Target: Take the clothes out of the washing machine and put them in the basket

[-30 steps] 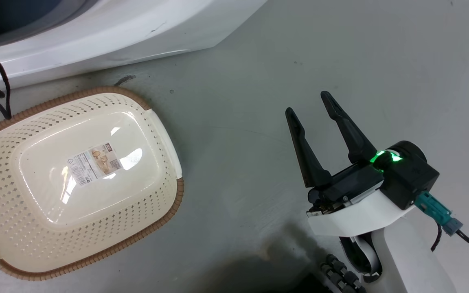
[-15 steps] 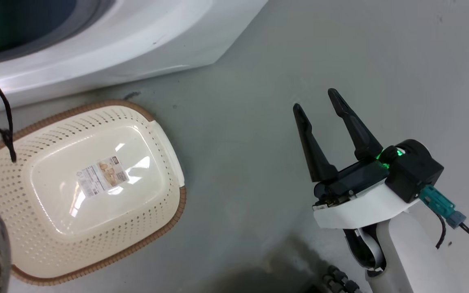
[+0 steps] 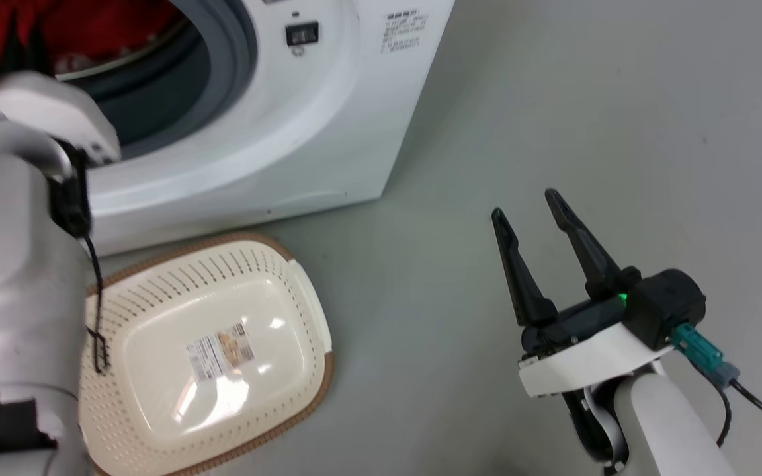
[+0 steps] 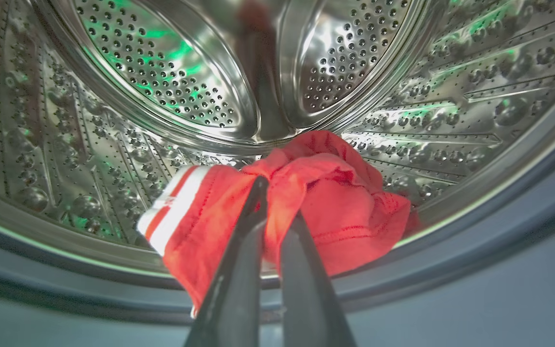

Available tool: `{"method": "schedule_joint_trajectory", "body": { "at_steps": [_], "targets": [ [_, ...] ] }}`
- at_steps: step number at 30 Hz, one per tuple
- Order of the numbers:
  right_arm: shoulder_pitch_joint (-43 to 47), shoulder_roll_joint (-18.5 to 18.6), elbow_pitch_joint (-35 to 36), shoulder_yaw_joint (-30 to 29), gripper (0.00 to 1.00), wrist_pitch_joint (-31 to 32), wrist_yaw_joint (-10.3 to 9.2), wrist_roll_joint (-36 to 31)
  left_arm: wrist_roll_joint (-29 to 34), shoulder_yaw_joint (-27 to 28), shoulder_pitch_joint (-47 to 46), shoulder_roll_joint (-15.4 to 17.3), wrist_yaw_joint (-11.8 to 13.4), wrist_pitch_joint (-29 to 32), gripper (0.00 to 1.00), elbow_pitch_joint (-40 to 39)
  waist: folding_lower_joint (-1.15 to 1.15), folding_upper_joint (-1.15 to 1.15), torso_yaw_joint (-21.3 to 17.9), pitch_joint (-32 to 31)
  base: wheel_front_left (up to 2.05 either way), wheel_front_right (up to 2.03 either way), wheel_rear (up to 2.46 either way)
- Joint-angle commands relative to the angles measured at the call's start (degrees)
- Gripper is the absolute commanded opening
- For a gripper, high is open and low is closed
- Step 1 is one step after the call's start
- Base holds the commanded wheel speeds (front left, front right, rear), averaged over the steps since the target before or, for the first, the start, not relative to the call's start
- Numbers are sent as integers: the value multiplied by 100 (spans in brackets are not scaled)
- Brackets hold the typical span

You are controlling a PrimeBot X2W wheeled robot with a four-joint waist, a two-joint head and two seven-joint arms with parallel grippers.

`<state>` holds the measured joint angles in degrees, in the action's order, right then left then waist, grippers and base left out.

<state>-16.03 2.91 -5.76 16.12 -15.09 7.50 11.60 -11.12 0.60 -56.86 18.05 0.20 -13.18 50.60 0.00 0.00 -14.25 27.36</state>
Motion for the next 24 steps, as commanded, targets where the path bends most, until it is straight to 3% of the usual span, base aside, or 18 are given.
{"method": "schedule_joint_trajectory", "body": {
  "at_steps": [1, 6, 15, 24],
  "targets": [
    [109, -6, -38, -22, 100, -11, -2, -28, -11, 3, 172, -53, -8, -65, 0, 26, 0, 0, 100, -436, 0, 0, 0],
    [378, -6, -177, -126, 100, 16, -2, -38, -208, 202, 897, -186, -111, -205, 0, -157, 0, 0, 192, -997, 0, 0, 0],
    [866, -6, -181, -303, 100, 194, -2, -81, -164, 565, 2402, -357, -323, -215, 0, -1495, 0, 0, 359, -1879, 0, 0, 0],
    [1282, -6, -32, -532, 100, 351, -2, -66, -16, 585, 3514, -580, -473, -209, 0, -2777, 0, 0, 595, -2508, 0, 0, 0]
  ]
}}
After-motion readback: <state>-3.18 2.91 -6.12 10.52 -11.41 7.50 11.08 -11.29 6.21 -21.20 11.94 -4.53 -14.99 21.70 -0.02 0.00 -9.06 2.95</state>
